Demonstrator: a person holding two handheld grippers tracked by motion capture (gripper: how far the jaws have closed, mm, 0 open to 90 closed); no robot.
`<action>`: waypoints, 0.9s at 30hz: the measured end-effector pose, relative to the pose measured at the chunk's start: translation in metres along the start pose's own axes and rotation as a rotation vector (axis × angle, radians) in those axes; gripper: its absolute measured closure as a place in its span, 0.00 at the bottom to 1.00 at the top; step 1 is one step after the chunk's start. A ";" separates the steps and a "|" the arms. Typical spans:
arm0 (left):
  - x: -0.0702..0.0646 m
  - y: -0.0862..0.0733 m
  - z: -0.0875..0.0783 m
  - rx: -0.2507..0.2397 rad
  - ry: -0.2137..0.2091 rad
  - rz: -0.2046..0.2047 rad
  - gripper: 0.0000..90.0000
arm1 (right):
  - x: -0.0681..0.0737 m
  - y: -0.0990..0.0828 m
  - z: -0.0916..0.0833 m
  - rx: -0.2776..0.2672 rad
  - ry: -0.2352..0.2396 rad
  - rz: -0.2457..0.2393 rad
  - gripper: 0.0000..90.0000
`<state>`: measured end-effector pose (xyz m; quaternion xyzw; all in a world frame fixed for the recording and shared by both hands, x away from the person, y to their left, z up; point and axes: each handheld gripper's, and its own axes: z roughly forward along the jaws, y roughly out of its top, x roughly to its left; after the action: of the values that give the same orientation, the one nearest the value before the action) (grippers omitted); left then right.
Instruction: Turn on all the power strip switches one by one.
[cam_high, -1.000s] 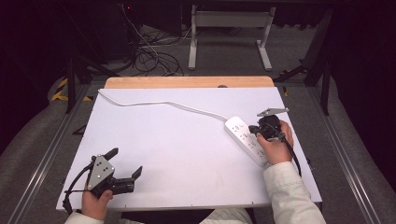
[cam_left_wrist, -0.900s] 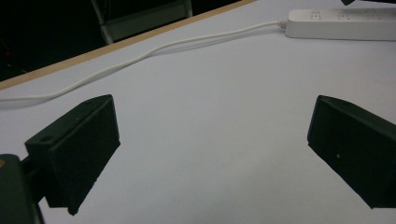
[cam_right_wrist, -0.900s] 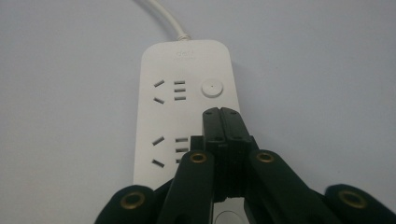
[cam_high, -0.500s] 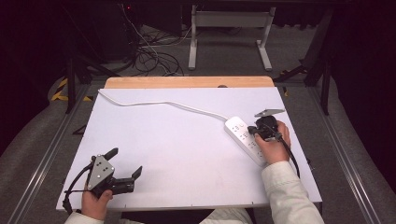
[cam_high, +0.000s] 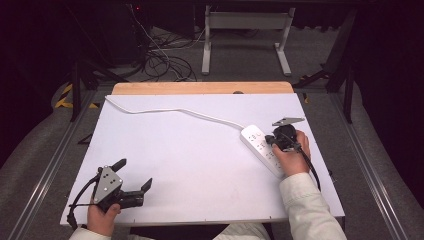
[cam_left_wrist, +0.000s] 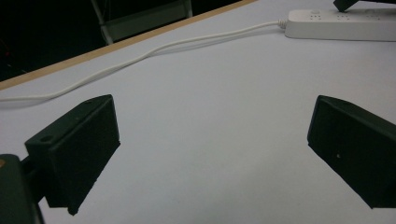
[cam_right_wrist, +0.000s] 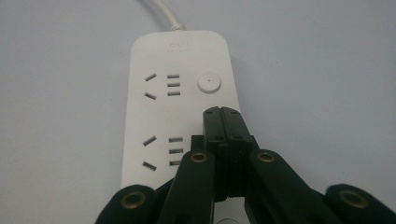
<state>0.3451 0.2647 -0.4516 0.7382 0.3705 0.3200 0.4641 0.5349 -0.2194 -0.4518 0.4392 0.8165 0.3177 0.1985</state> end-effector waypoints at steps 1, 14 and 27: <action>0.000 0.000 0.000 0.000 0.000 0.000 0.03 | 0.000 0.000 0.000 0.001 0.003 -0.001 1.00; 0.000 0.000 0.000 -0.002 -0.003 -0.006 0.03 | 0.000 -0.002 0.001 -0.002 0.003 0.018 1.00; 0.001 0.000 -0.002 -0.006 -0.004 -0.003 0.03 | 0.002 -0.001 -0.005 -0.038 -0.027 -0.004 1.00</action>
<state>0.3442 0.2658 -0.4506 0.7369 0.3697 0.3191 0.4674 0.5300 -0.2197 -0.4489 0.4381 0.8083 0.3269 0.2186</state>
